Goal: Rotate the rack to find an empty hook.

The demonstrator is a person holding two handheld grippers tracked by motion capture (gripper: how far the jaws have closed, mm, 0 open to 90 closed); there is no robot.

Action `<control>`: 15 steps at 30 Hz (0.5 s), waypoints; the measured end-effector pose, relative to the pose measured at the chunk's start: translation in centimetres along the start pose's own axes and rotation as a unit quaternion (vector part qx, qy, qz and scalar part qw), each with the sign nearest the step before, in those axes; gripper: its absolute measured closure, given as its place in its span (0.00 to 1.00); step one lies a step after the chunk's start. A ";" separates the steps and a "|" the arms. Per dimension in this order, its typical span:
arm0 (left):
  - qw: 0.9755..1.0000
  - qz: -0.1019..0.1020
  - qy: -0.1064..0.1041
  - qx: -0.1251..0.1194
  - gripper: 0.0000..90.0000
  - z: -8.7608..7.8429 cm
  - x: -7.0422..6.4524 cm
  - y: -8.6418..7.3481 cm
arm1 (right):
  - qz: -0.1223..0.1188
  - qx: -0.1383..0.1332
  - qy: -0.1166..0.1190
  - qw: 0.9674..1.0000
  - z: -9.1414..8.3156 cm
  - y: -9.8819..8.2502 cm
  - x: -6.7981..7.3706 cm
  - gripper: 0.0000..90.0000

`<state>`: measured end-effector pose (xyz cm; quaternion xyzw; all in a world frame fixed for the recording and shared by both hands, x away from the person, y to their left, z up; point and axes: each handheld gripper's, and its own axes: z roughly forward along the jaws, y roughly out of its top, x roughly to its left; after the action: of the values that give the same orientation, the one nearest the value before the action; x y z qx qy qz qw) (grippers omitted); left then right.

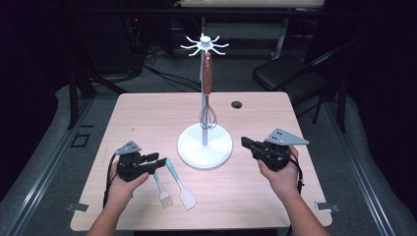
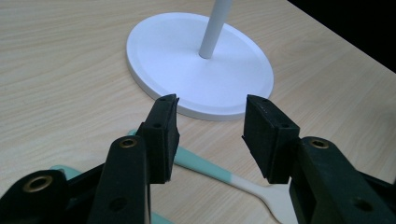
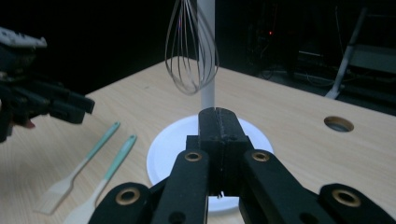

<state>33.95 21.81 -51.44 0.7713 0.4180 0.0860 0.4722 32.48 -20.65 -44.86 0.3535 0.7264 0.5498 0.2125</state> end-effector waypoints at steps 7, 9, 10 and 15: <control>1.000 -0.002 0.001 -0.008 0.61 -0.1 0.1 0.0 | 0.017 -0.039 0.010 0.999 -0.4 2.8 -0.6 1.00; 1.000 0.004 0.008 -0.004 0.61 -0.2 0.0 0.0 | 0.013 -0.047 0.011 0.999 -0.6 3.8 -0.7 1.00; 1.000 0.006 0.008 -0.003 0.61 -0.1 0.0 0.0 | 0.015 -0.060 0.012 0.998 -0.7 4.8 -0.8 1.00; 1.000 0.006 0.004 -0.002 0.61 -0.1 0.0 0.0 | 0.001 -0.075 0.011 0.997 -0.9 7.5 -0.9 1.00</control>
<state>33.90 21.89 -51.42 0.7726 0.4148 0.0932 0.4715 34.58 -20.84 -37.57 0.3312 0.6849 0.6068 0.2302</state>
